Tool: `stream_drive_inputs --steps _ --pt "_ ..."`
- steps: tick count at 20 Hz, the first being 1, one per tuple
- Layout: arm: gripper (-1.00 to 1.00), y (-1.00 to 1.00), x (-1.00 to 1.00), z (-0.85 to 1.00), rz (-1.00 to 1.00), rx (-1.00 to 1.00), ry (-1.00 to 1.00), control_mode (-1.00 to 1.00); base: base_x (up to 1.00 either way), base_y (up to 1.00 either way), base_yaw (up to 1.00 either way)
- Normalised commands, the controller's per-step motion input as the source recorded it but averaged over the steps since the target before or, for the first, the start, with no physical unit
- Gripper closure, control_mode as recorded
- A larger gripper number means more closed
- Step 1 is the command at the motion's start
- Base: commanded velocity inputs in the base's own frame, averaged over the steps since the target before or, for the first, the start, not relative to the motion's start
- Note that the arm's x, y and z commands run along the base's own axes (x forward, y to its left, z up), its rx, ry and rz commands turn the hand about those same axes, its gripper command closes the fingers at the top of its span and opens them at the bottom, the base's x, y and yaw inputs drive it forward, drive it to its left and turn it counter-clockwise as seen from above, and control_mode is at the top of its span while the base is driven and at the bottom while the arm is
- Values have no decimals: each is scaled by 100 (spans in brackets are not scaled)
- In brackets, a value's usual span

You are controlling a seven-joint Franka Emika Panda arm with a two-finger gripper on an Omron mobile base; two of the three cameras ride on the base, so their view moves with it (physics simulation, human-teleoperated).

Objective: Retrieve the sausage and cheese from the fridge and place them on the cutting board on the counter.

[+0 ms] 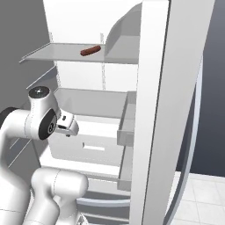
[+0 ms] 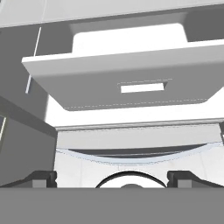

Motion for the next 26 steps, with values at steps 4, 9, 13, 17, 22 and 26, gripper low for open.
stream_drive_inputs --steps 4,9,13,17,22,26 --pt "-100 0 0 0 0 0 0 100 0 0 0" --pt "-100 0 0 0 0 0 0 -100 0 0 0" --pt "-100 0 0 0 0 0 0 -100 0 0 0" --pt "-100 0 0 0 0 0 0 -100 0 0 0" --pt "-100 8 -9 -4 1 -1 -3 -100 0 0 0" --pt "-100 -5 4 48 0 4 -33 -100 0 0 0"
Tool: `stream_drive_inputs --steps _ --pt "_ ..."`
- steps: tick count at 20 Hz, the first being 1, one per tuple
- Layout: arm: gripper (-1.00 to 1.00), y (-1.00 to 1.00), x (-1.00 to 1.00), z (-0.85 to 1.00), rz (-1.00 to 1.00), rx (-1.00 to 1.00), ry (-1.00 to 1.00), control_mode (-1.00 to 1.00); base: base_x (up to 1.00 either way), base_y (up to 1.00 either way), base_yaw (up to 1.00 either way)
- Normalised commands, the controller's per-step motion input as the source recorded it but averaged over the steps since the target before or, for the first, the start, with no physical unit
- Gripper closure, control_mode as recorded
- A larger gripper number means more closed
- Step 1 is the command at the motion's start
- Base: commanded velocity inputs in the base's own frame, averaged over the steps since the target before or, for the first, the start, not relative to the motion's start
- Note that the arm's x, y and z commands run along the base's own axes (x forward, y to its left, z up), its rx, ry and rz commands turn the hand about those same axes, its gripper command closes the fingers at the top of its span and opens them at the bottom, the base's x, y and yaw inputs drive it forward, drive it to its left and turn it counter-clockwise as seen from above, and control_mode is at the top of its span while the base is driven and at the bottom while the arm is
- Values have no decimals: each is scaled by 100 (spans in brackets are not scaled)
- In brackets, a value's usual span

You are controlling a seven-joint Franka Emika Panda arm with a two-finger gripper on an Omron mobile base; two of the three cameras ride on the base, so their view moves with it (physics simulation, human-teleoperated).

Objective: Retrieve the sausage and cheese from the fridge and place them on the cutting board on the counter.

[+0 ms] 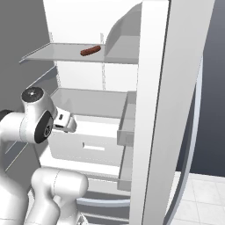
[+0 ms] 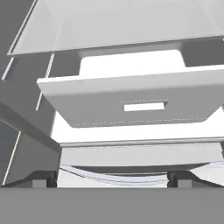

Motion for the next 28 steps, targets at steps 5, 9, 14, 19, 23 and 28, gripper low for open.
stream_drive_inputs --steps 5,9,14,19,23,28 --pt "-100 -4 10 79 0 1 -30 -100 0 0 0" --pt "-100 -6 18 76 0 0 -10 -100 0 0 0" --pt "-100 -17 17 87 -2 -7 4 -100 0 0 0" --pt "-100 -28 15 96 -8 -8 15 -100 0 0 0" --pt "-100 -31 26 65 -1 -1 2 -100 0 0 0" --pt "-100 -19 45 11 0 0 -3 -100 0 0 0"
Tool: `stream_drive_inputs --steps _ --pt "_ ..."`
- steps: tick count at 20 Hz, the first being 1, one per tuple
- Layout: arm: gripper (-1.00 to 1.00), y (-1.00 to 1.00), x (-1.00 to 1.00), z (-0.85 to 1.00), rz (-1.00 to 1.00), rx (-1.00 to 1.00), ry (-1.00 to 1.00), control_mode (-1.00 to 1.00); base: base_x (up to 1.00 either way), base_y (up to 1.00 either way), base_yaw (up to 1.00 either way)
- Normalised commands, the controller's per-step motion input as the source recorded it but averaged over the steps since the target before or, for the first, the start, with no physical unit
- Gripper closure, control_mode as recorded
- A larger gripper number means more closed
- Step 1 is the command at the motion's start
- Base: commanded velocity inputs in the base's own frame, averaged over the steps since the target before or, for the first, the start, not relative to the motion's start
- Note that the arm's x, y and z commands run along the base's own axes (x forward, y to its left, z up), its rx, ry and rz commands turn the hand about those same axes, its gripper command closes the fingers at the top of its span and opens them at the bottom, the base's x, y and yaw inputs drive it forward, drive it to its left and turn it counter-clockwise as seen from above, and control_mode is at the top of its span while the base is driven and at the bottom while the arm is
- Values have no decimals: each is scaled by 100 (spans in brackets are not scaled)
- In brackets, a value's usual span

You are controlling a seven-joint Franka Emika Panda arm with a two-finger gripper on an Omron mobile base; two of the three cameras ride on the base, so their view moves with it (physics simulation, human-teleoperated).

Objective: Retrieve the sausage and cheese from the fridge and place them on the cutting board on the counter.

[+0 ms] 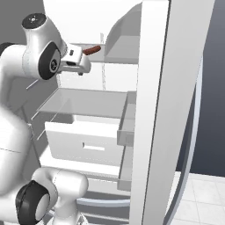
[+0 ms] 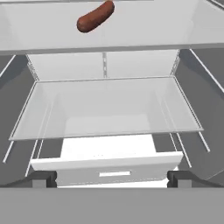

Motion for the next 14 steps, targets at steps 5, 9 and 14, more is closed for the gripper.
stream_drive_inputs --steps 5,9,14 --pt "-100 0 32 -4 0 0 -12 -100 0 0 0" --pt "-100 0 41 6 0 0 -14 -100 0 0 0" --pt "-100 0 47 12 0 0 -11 -100 0 0 0"
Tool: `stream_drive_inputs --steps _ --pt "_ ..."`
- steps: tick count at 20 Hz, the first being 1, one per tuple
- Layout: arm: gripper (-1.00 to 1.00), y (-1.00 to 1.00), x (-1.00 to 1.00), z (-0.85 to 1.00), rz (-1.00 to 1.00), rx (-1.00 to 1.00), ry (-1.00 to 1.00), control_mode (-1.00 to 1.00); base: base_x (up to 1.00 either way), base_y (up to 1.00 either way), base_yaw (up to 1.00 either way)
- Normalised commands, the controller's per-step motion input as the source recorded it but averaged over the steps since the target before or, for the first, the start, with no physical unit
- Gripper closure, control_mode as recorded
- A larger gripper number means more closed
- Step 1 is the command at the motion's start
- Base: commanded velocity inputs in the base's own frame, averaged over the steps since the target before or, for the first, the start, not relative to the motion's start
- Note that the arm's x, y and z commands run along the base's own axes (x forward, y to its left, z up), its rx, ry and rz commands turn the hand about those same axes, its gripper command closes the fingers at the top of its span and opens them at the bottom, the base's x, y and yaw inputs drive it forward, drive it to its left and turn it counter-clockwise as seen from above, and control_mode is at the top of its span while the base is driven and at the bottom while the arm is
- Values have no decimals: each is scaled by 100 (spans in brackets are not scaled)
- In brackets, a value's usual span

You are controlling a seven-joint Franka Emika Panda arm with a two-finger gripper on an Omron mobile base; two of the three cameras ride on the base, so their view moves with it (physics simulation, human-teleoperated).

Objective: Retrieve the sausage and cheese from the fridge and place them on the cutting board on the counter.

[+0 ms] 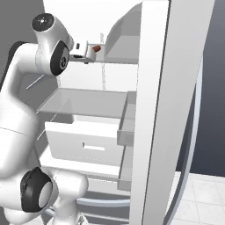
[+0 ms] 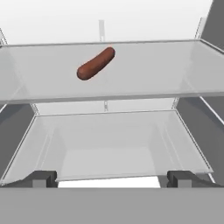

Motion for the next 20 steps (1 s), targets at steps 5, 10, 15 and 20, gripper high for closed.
stream_drive_inputs --steps 5,10,15,20 --pt "-100 0 63 3 0 0 -7 -100 0 0 0" --pt "-100 3 75 15 0 0 0 -100 0 0 0" --pt "-100 12 54 13 0 0 0 -100 0 0 0" --pt "-100 41 52 -1 0 0 0 -100 0 0 0"
